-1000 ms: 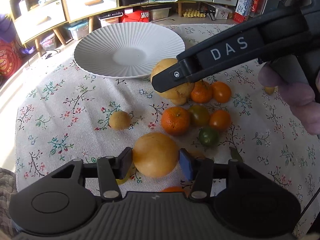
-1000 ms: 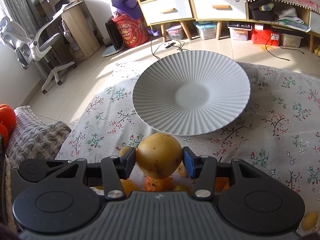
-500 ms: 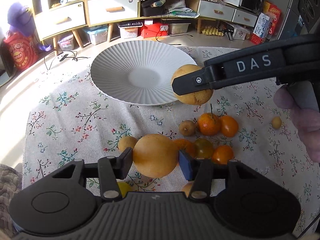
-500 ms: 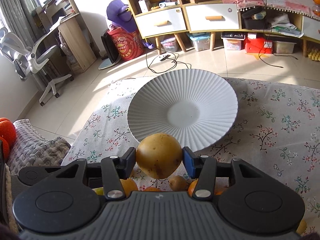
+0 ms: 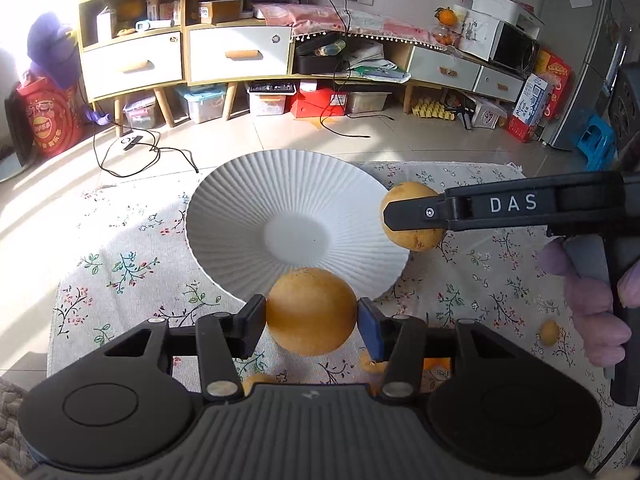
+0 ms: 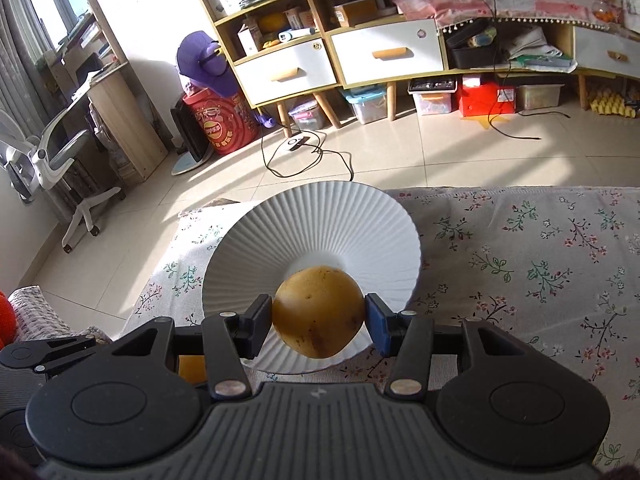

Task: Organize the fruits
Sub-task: 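Carry both yellow fruits into the white bowl with both tools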

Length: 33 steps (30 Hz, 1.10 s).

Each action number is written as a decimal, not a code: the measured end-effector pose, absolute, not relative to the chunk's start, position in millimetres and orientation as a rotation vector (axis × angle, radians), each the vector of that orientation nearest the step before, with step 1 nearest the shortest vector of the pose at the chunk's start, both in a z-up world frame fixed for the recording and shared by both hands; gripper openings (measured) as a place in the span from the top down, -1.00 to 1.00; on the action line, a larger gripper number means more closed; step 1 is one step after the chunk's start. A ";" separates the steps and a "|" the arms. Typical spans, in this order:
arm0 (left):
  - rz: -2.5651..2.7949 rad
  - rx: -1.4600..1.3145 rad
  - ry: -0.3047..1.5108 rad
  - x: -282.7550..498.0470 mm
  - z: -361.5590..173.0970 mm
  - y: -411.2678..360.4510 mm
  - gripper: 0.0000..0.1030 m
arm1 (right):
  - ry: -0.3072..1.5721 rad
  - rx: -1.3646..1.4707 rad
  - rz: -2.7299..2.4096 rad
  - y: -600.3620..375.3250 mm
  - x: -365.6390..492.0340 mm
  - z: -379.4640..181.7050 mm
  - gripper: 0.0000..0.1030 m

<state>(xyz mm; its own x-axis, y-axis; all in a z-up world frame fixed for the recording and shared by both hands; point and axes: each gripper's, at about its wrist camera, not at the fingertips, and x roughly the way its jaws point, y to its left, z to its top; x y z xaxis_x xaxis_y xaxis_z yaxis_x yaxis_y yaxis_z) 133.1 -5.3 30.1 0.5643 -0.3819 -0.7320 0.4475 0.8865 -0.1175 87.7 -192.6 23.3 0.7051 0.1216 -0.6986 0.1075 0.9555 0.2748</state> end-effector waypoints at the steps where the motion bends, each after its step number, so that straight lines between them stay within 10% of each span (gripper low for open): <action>1: -0.485 0.071 0.839 138.9 28.7 -4.8 0.26 | 0.787 0.305 0.009 -194.1 89.2 23.1 0.10; 33: -0.491 0.151 0.722 199.2 -11.6 -30.9 0.26 | 0.746 0.216 0.077 -207.6 121.1 -6.8 0.09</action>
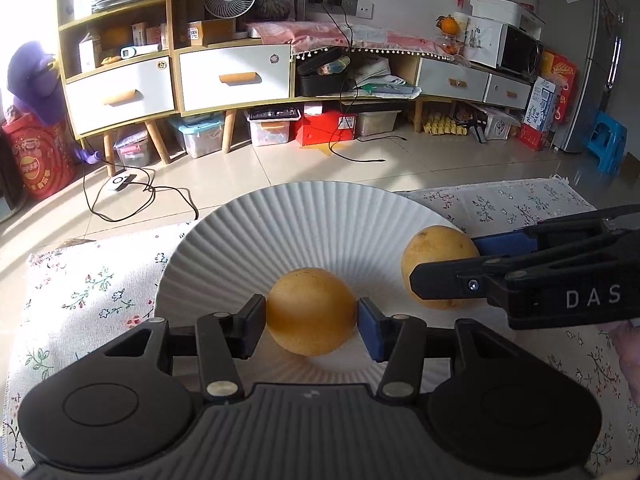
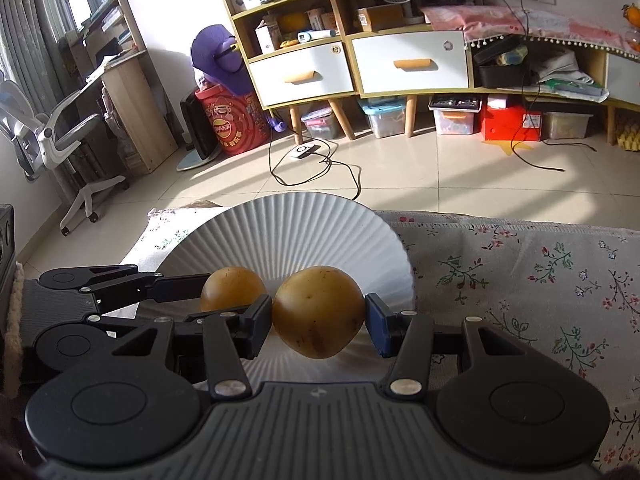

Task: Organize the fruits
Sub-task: 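Carry both yellow fruits into the white bowl with both tools, then open both tools to release the yellow fruits in the bowl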

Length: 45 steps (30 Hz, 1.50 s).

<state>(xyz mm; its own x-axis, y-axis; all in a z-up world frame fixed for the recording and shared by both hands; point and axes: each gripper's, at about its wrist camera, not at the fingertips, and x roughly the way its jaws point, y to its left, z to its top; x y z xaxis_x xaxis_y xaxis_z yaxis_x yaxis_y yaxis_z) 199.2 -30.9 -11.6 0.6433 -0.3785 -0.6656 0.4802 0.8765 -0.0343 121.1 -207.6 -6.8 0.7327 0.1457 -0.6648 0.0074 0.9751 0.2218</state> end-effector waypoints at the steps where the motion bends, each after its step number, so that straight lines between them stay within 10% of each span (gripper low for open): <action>1: -0.493 0.152 0.718 200.2 -12.1 -31.9 0.26 | 0.745 0.214 0.076 -207.4 121.7 -7.0 0.09; 17: -0.491 0.140 0.712 203.8 -13.3 -31.8 0.02 | 0.733 0.228 0.078 -211.1 125.6 -7.0 0.09; 23: -0.481 0.160 0.719 194.8 -8.7 -28.4 -0.42 | 0.726 0.221 0.115 -205.2 122.5 4.8 -0.14; 45: -0.403 0.165 0.770 127.9 29.9 -9.8 -0.81 | 0.773 0.126 0.041 -183.8 73.1 42.0 -0.70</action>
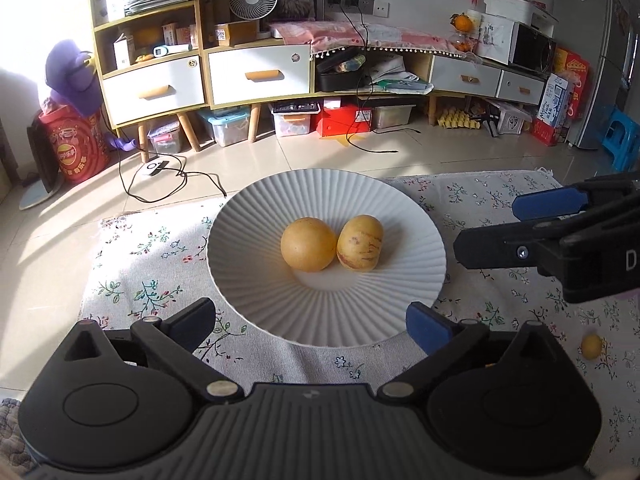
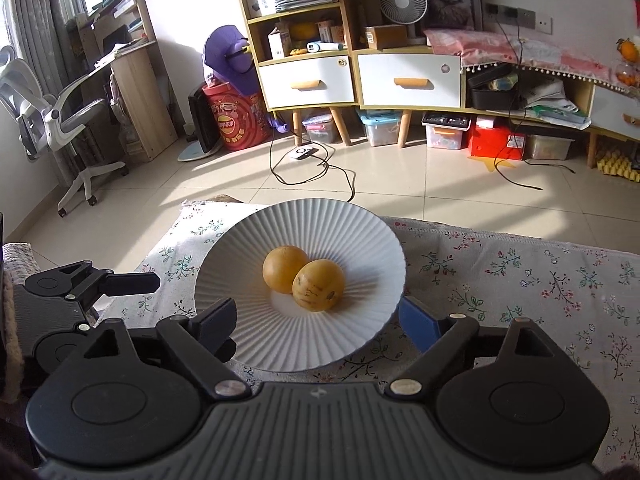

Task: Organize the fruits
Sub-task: 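Open both tools to release the yellow fruits in the bowl, then move both tools back toward the remaining fruits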

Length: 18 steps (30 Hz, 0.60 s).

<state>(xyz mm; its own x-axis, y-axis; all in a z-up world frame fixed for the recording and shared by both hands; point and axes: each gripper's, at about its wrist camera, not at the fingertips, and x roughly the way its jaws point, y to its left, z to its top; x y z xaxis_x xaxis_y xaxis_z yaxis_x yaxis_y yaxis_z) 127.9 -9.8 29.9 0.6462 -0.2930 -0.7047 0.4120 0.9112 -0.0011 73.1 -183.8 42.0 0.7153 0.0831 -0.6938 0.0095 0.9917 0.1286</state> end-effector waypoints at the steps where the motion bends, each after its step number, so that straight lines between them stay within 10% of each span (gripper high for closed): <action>1: -0.404 0.171 0.768 122.7 30.7 -8.8 -0.81 | 0.776 0.120 0.037 -182.8 69.5 42.3 -0.72; 18: -0.361 0.160 0.814 65.8 22.6 13.7 -0.82 | 0.802 0.089 0.007 -165.5 13.5 37.2 -0.88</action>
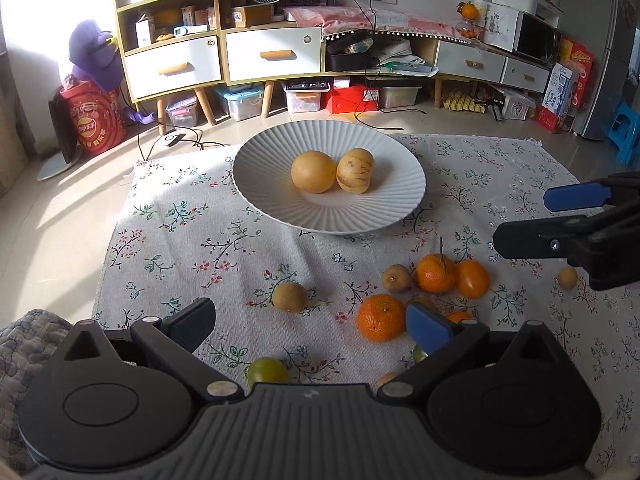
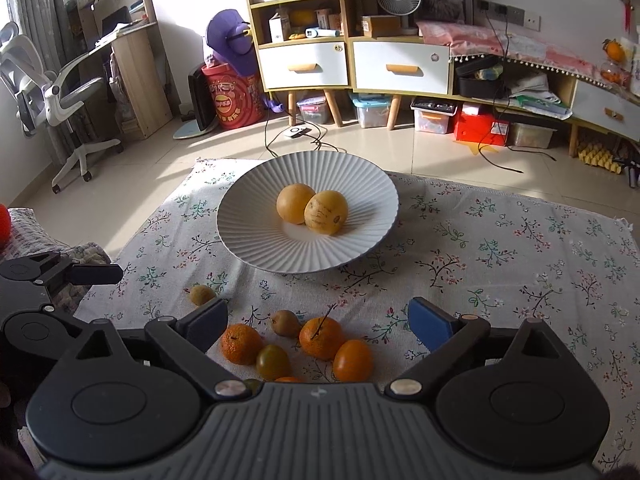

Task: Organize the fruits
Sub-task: 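Move both tools back toward the remaining fruits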

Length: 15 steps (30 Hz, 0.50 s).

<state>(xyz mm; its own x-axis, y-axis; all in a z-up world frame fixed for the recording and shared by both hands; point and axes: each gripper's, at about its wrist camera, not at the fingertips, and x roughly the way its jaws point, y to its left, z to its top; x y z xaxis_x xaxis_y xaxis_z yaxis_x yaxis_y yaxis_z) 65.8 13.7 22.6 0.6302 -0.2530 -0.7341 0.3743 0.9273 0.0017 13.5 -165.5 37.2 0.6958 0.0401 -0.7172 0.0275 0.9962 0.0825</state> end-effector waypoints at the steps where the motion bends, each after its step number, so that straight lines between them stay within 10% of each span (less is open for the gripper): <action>1: -0.359 0.157 0.811 62.6 21.5 14.6 -0.82 | 0.799 0.089 0.010 -164.9 11.2 36.6 -0.89; 15: -0.382 0.198 0.828 33.7 6.5 17.7 -0.82 | 0.815 -0.010 -0.005 -161.9 -25.9 9.6 -0.95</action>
<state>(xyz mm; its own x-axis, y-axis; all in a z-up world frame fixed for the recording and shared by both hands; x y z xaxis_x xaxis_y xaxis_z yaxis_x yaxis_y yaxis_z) 33.7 17.7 6.5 0.6136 -0.2526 -0.7481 0.4049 0.9141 0.0235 -25.9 -161.9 9.6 0.6859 -0.0085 -0.7277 0.0011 0.9999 -0.0108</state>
